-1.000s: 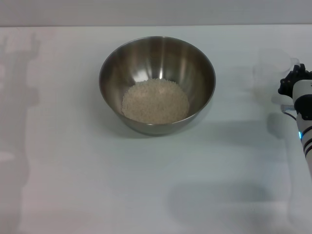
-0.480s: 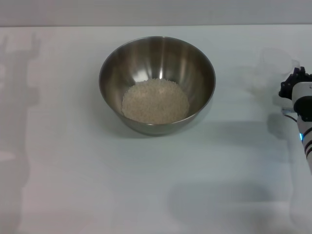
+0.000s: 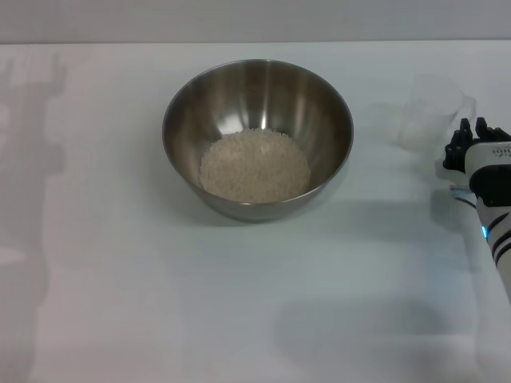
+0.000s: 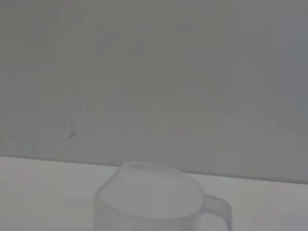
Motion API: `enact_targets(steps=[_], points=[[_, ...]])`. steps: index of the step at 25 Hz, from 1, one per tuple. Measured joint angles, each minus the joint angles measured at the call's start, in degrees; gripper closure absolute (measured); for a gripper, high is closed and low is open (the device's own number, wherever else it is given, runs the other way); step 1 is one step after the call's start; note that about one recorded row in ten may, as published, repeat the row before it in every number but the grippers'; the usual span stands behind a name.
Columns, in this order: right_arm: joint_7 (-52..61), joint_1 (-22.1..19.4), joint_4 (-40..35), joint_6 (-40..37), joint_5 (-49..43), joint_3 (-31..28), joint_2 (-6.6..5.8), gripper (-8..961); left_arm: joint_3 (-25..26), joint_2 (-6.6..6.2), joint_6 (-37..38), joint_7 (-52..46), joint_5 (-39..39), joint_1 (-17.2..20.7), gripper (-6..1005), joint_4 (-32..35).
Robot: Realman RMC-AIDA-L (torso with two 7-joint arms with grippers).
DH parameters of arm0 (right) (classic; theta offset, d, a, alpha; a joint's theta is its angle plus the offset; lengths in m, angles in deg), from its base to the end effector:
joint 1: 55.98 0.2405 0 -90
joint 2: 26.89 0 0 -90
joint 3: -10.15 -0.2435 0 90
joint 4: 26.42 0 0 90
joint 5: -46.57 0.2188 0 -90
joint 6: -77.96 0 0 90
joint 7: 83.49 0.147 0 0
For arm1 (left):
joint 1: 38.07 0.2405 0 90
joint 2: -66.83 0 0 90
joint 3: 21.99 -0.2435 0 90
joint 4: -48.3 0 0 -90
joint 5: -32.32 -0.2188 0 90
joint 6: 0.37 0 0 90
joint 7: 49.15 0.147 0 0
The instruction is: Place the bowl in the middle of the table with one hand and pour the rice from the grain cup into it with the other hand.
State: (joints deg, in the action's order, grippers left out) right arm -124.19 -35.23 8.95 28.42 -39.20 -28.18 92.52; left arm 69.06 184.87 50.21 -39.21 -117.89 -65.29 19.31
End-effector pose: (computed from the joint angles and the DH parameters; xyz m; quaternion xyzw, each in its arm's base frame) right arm 0.3101 0.3272 -0.0666 -0.6650 0.3216 0.1170 0.6638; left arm -0.2852 0.4125 0.0738 -0.5862 -0.1843 -0.2809 0.7372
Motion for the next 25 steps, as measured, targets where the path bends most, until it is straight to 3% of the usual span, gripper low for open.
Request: enact_targets(steps=[3, 5, 12, 17, 25], points=[[-0.10, -0.14, 0.24, -0.21, -0.01, 0.34, 0.00, 884, 0.00, 0.00, 0.06, -0.08, 0.00, 0.00, 207, -0.01], [-0.21, -0.28, 0.35, -0.62, -0.95, 0.60, 0.01, 671, 0.00, 0.00, 0.11, -0.11, 0.00, -0.14, 207, -0.01], [-0.58, -2.70, 3.30, -4.01, -2.93, 0.81, 0.08, 660, 0.00, 0.00, 0.14, -0.01, 0.00, -0.27, 207, -0.01], [-3.58, -4.32, 5.27, -5.39, -2.77, 1.31, 0.10, 453, -0.01, 0.00, 0.14, -0.05, 0.00, -0.29, 207, -0.01], [-4.31, -7.37, 8.69, -6.63, -2.53, 3.43, 0.11, 433, -0.04, -0.03, -0.32, -0.15, 0.00, -0.08, 207, -0.01]])
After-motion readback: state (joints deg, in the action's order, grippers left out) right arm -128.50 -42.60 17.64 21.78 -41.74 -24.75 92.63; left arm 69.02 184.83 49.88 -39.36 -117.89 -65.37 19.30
